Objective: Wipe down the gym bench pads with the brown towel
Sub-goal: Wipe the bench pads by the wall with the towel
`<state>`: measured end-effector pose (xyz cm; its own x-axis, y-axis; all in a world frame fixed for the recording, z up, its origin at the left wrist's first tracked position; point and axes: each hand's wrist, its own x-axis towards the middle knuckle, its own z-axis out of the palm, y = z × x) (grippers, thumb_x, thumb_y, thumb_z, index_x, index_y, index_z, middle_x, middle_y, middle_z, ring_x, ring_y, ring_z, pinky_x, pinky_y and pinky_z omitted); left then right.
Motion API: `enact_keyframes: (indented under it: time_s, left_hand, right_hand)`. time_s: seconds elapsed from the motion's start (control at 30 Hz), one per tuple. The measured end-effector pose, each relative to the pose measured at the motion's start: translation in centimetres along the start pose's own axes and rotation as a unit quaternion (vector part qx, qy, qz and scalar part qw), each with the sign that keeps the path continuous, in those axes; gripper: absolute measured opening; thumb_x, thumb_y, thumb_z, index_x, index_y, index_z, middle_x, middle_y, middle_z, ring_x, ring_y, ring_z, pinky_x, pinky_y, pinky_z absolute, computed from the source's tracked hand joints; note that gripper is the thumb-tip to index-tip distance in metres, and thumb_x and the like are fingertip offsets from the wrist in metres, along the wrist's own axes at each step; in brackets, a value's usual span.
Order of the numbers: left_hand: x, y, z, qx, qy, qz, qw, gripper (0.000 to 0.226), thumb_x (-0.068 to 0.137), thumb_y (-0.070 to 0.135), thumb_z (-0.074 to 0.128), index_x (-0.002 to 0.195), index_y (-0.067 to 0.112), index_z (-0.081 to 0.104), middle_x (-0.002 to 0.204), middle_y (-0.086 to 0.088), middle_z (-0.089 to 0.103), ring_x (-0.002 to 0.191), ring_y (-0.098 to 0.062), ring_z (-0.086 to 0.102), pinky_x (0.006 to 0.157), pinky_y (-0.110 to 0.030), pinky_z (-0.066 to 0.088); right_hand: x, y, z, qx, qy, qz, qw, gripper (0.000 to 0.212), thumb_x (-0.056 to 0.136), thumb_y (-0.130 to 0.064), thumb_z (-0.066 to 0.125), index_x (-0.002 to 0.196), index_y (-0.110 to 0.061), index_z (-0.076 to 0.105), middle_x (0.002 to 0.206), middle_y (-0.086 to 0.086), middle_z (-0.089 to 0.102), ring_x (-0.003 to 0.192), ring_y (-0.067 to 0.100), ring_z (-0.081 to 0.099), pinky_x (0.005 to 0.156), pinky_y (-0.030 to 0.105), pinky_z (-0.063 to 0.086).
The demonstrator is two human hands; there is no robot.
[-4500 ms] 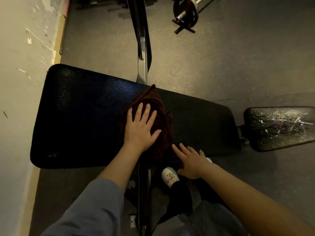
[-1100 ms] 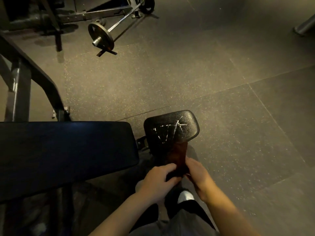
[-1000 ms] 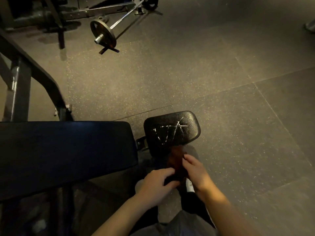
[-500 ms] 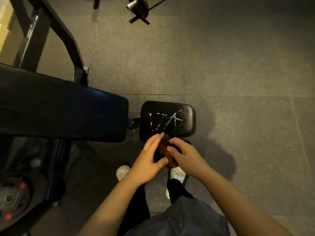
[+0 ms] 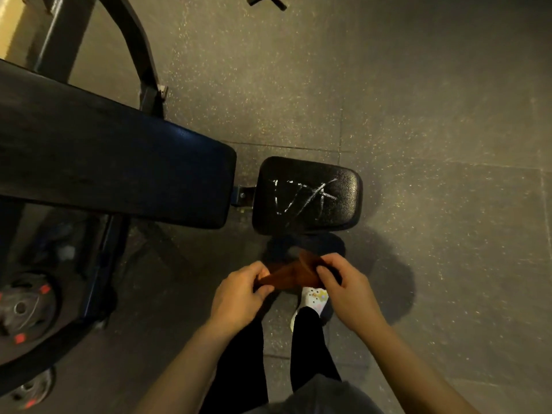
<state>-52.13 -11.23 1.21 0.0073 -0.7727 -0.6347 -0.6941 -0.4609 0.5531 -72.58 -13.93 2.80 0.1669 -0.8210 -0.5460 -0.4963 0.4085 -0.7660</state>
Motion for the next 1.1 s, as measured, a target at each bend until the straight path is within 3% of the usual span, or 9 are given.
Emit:
enact_keyframes:
  time_s: [0.2,0.37,0.5,0.67,0.77,0.87,1.0,1.1]
  left_hand:
    - [5.4,-3.7,-1.5,0.028,0.069,-0.035,0.997,0.02,0.095,0.019,0.062,0.086,0.036,0.056,0.094,0.013,0.058,0.086,-0.005,0.058,0.079,-0.035,0.052]
    - [12.4,-4.3,-1.1,0.009,0.235,0.022,0.972,0.017,0.094,0.009,0.06,0.103,0.023,0.065,0.099,0.012,0.052,0.09,-0.009,0.054,0.069,-0.022,0.039]
    - [18.4,-4.3,0.7,-0.062,0.314,0.055,0.946,0.026,0.095,0.016,0.061,0.121,0.019,0.061,0.121,0.004,0.05,0.113,-0.011,0.05,0.088,-0.024,0.04]
    - [22.2,-7.8,7.1,-0.09,0.218,-0.001,0.972,0.051,0.102,0.036,0.047,0.149,0.021,0.038,0.154,-0.004,0.033,0.141,-0.019,0.032,0.11,-0.031,0.033]
    - [23.6,-8.5,9.7,-0.042,0.13,0.005,0.991,0.057,0.104,0.044,0.033,0.157,0.032,0.018,0.166,0.001,0.007,0.151,-0.018,0.007,0.123,-0.039,0.015]
    - [25.4,-8.2,11.2,0.017,0.085,0.012,0.996,0.061,0.1,0.058,0.018,0.155,0.04,-0.002,0.166,0.004,-0.011,0.152,-0.017,-0.01,0.123,-0.042,-0.003]
    - [27.7,-7.8,12.3,0.014,0.144,0.017,0.989,0.074,0.081,0.079,-0.014,0.148,0.047,-0.011,0.165,0.005,-0.013,0.149,-0.015,-0.019,0.119,-0.043,-0.01]
    - [29.4,-7.9,12.4,0.031,0.197,0.028,0.98,0.076,0.083,0.075,-0.018,0.151,0.041,-0.006,0.165,0.003,-0.009,0.147,-0.015,-0.018,0.119,-0.046,-0.008]
  right_hand:
    - [4.3,1.7,3.5,-0.056,0.009,-0.03,0.998,0.027,0.097,-0.015,0.058,0.09,-0.041,0.062,0.088,-0.015,0.064,0.085,-0.001,0.059,0.074,0.019,0.047]
    - [10.7,3.3,5.7,-0.129,0.108,-0.1,0.981,0.017,0.093,-0.009,0.063,0.102,-0.02,0.071,0.089,-0.008,0.064,0.083,0.008,0.058,0.071,0.027,0.046]
    - [15.8,4.4,6.3,-0.205,0.155,-0.165,0.952,0.016,0.091,-0.011,0.059,0.103,-0.017,0.069,0.086,-0.002,0.062,0.08,0.019,0.058,0.066,0.035,0.047]
    - [19.8,8.4,7.4,-0.397,0.126,-0.209,0.885,0.018,0.08,-0.02,0.059,0.092,-0.016,0.071,0.084,0.003,0.063,0.076,0.03,0.061,0.066,0.037,0.044]
    - [20.5,9.9,6.9,-0.448,0.105,-0.228,0.858,0.019,0.081,-0.03,0.059,0.088,-0.018,0.072,0.103,0.005,0.062,0.102,0.027,0.057,0.088,0.041,0.038]
    - [21.0,10.4,6.2,-0.47,0.09,-0.261,0.838,0.025,0.086,-0.037,0.055,0.088,-0.018,0.072,0.117,0.007,0.062,0.119,0.027,0.052,0.108,0.049,0.027]
    - [22.9,11.2,4.0,-0.501,0.145,-0.289,0.803,0.032,0.091,-0.034,0.053,0.111,-0.013,0.069,0.129,0.014,0.06,0.132,0.03,0.044,0.116,0.057,0.016]
    - [24.6,12.5,1.5,-0.521,0.21,-0.268,0.782,0.039,0.096,-0.034,0.05,0.126,-0.012,0.061,0.138,0.018,0.054,0.137,0.033,0.04,0.116,0.063,0.01]
